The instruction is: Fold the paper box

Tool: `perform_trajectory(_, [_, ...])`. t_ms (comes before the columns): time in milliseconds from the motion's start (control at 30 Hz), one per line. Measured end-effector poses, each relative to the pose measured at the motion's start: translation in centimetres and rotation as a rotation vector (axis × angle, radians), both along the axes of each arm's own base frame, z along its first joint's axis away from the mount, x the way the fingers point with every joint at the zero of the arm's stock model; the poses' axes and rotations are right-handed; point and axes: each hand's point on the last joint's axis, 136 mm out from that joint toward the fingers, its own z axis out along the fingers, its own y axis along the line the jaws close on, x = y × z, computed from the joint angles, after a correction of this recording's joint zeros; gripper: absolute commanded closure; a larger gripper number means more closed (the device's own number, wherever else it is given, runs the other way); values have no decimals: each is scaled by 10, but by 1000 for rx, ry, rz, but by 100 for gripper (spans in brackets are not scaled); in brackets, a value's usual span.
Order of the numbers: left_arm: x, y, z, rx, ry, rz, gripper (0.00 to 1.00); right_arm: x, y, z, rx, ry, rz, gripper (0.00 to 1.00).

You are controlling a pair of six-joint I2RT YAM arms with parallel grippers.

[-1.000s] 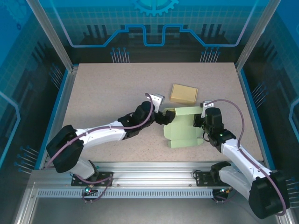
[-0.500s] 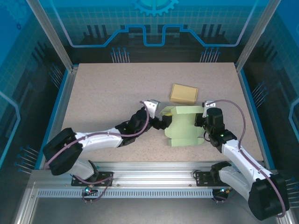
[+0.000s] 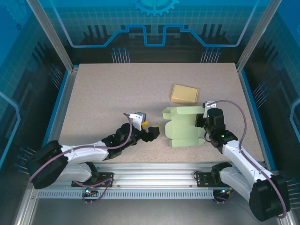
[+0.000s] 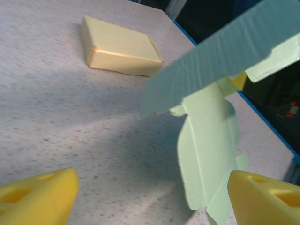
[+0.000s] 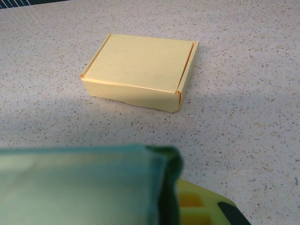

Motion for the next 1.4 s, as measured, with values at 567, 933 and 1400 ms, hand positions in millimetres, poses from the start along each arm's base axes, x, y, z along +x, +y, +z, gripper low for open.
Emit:
perform_trajectory(567, [13,-61,-2,-304,7,-131,29,0,0,1,1,-4,0,100])
perform_trajectory(933, [27,-66,23,-313,-78,-121,30,0,0,1,3,-5,0,100])
perform_trajectory(1400, [37,-86,55,-337,-169,-164,32,2,1,7,13,-30,0,100])
